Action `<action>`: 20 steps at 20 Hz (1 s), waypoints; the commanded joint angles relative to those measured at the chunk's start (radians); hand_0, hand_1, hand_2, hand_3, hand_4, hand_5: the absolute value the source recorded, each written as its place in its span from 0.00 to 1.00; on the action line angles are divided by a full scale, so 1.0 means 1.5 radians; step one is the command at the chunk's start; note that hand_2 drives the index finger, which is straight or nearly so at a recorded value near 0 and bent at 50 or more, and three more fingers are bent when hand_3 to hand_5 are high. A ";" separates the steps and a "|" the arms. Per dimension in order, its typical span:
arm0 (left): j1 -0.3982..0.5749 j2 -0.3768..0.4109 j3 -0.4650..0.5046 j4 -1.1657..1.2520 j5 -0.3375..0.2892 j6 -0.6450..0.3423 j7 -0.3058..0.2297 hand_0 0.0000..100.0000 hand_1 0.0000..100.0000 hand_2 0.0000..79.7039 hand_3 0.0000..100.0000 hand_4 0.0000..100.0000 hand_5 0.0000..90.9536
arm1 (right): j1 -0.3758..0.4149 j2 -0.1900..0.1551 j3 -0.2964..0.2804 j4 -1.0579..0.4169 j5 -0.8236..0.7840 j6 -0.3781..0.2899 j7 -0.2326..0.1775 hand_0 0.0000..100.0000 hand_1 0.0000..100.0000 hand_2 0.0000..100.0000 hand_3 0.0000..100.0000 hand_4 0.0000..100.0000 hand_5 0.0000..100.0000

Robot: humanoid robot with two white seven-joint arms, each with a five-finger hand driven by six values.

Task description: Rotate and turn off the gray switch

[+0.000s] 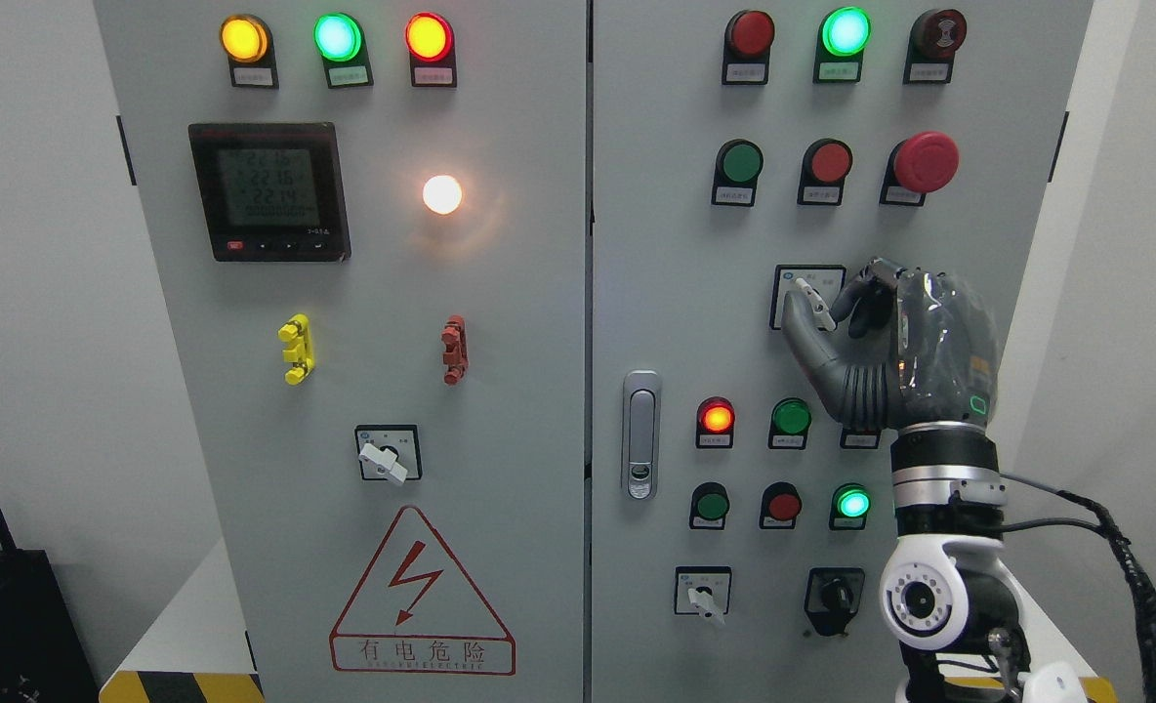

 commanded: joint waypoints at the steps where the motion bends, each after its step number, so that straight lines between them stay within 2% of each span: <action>1: 0.000 0.000 0.021 0.015 -0.005 0.000 -0.001 0.12 0.39 0.00 0.00 0.00 0.00 | -0.003 0.013 0.006 0.005 0.000 0.000 0.001 0.45 0.40 0.74 0.89 0.84 0.98; 20: 0.000 0.000 0.021 0.015 -0.005 0.001 -0.001 0.12 0.39 0.00 0.00 0.00 0.00 | -0.005 0.014 0.008 0.007 0.000 0.000 0.001 0.50 0.38 0.78 0.92 0.85 0.98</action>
